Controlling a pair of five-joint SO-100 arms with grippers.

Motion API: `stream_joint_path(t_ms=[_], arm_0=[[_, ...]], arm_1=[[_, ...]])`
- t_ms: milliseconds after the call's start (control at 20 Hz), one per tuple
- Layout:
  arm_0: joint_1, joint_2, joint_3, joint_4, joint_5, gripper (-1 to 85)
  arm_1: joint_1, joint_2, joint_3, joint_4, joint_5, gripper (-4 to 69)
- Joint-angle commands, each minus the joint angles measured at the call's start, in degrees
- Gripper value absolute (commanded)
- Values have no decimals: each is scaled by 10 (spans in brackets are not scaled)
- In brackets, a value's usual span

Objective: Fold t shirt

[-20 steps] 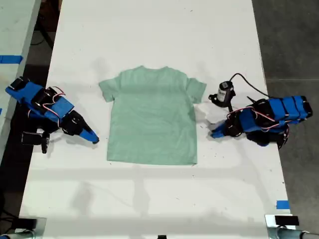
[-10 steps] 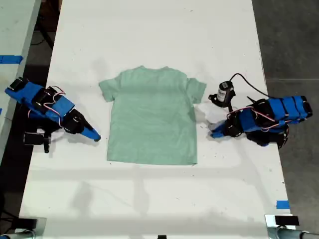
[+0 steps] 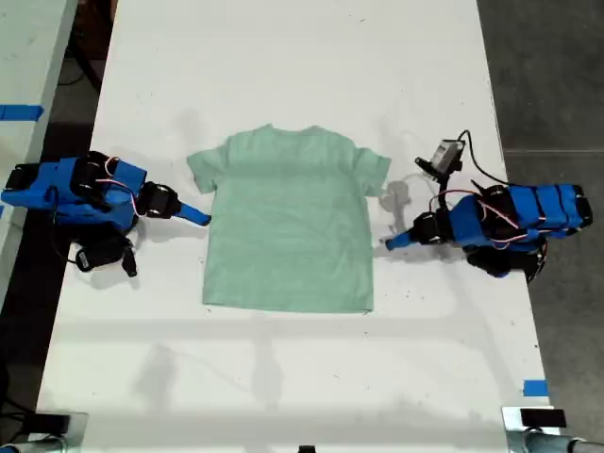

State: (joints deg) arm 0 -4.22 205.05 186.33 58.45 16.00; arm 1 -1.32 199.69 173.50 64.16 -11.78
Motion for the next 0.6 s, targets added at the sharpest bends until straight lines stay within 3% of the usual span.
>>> stream_joint_path(t_ms=[0,50,100,200,350,550], arm_0=[[-19,5,24,-4,-8,23],[-22,5,24,-4,-8,23],[-23,5,24,-4,-7,23],[-22,5,24,-4,-7,23],[-20,5,24,-4,-7,23],[-18,5,24,-4,-7,23]], arm_1=[[172,-161,-222,60,-153,-8],[256,-282,-344,120,-217,-8],[329,-375,-432,151,-261,42],[448,-497,-510,156,-292,187],[534,-664,-526,86,-295,306],[555,-787,-499,-48,-269,309]])
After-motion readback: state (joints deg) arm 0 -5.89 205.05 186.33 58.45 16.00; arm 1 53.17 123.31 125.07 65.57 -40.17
